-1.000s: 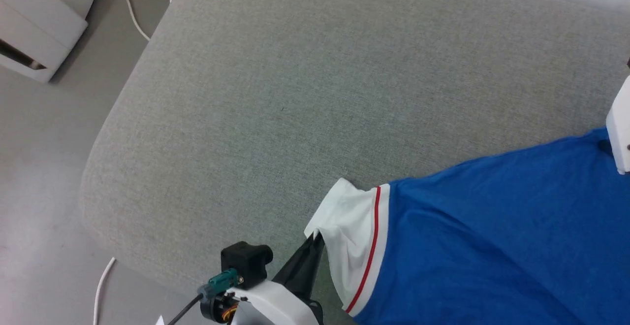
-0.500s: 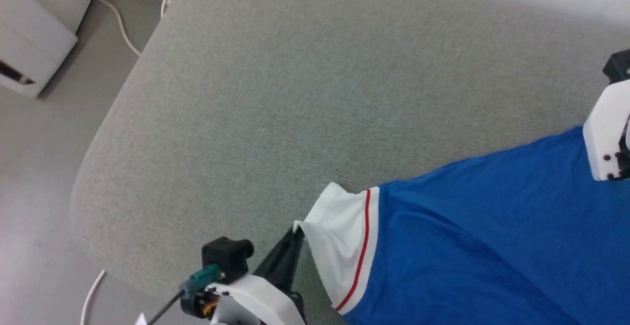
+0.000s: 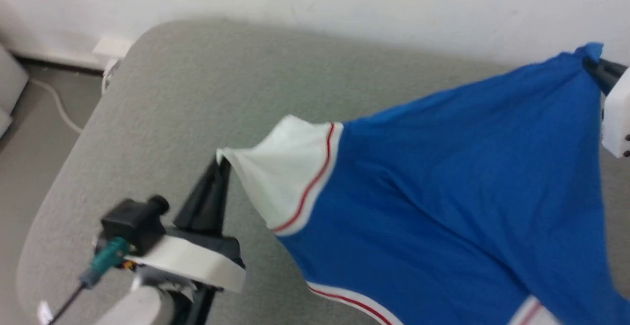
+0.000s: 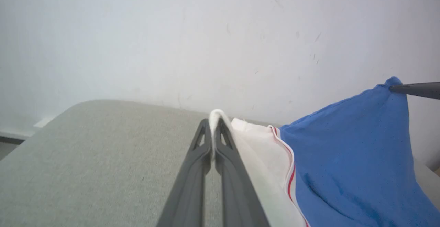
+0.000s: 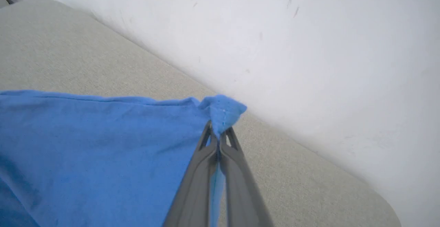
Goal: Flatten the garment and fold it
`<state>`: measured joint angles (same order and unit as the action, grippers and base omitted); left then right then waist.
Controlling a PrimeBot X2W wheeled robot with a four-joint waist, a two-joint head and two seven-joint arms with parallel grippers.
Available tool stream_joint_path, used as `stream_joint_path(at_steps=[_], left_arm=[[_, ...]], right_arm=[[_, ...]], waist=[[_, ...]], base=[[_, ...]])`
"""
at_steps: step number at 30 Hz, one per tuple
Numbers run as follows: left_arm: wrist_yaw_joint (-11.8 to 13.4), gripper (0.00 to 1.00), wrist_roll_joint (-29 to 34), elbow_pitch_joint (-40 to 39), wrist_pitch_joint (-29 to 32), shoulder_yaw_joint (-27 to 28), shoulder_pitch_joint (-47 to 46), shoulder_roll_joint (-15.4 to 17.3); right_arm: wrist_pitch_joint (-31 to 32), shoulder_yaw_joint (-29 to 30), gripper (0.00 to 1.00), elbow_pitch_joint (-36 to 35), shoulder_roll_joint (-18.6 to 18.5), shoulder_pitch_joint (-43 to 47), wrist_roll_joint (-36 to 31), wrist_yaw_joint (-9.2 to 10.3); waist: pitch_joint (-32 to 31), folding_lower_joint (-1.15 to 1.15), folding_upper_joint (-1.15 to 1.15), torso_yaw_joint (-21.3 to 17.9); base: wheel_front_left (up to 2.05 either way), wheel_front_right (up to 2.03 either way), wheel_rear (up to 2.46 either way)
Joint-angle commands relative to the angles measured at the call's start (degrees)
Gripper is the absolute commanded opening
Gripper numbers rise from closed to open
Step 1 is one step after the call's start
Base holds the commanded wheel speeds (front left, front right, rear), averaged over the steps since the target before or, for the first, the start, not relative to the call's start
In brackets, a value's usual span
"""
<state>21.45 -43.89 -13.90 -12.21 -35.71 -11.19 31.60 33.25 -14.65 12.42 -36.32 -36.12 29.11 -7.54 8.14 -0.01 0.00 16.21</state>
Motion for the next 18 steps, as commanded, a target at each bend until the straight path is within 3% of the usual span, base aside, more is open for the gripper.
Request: stream_joint_path(at_steps=[1,12,18], left_arm=[[0.96,0.0,1.35,-2.63,-0.68,1.78,-2.19,1.29],[2.47,0.0,4.72,-13.74,-0.74,9.83,-10.74,7.03],[0.7,0.0,6.26,-16.35,1.26,12.8,-20.36,9.62]], right_arm=[[-1.62,1.0,0.0,-3.4,-1.01,2.11,1.29,0.05],[-4.26,8.42,0.0,-21.41,-0.6,3.53,4.65,0.05],[-3.15,12.21,0.0,-26.07,0.67,0.1,4.7,0.05]], waist=[[-5.82,0.01,0.0,-6.11],[-8.05,0.01,0.0,-12.49],[-6.8,0.01,0.0,-14.92]], base=[[0.0,0.0,0.0],[0.0,0.0,0.0],[0.0,0.0,0.0]])
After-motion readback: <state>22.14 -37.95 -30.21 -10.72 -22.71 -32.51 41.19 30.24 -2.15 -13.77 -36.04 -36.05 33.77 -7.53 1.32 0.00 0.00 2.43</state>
